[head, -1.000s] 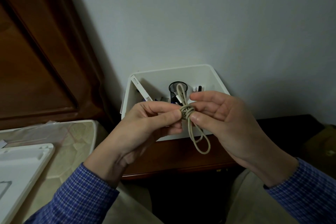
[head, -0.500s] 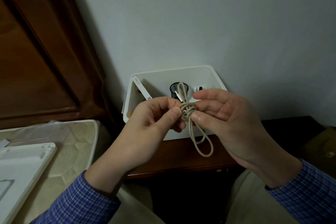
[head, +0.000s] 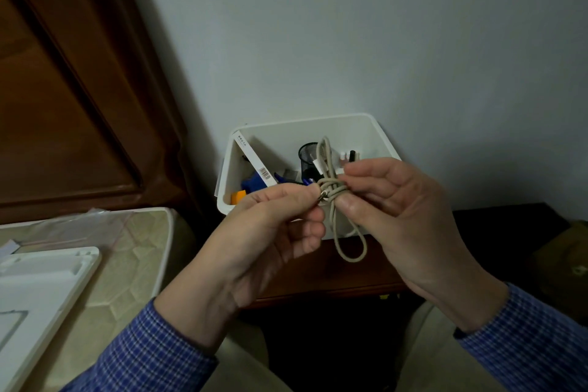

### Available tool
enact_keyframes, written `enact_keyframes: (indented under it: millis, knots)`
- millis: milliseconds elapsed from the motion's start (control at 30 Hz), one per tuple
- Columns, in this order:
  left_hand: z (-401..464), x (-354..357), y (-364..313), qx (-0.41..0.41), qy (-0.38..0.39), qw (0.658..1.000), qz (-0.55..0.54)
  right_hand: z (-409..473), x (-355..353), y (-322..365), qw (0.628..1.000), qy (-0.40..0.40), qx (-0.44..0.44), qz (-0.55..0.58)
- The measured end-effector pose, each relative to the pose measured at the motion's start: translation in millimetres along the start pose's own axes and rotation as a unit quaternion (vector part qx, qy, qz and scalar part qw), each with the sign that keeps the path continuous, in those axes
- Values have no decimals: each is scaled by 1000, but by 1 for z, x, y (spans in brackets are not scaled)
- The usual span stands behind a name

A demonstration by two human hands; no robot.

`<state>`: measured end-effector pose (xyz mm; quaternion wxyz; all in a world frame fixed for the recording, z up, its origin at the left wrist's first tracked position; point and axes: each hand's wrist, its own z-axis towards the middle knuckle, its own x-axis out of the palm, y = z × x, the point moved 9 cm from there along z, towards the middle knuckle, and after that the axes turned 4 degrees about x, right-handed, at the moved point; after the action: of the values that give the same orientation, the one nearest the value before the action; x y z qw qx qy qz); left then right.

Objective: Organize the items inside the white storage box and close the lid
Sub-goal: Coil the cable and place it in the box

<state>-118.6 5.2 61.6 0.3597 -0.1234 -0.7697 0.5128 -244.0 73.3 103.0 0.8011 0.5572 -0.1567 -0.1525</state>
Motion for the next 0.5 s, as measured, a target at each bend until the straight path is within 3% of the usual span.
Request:
enact_keyframes:
  millis: [167, 233, 367, 500]
  knots:
    - [2, -4, -1, 6, -1, 1000, -6, -2, -2, -2, 999, -16, -6, -36]
    - [1, -9, -11, 67, -38, 994, 74, -1, -5, -7, 998, -31, -1, -63]
    - [-11, -5, -40, 247, -94, 933, 245, -2, -9, -9, 993, -47, -6, -107]
    - [-10, -3, -41, 252, -79, 926, 268, -1, -5, -11, 996, -33, 22, -77]
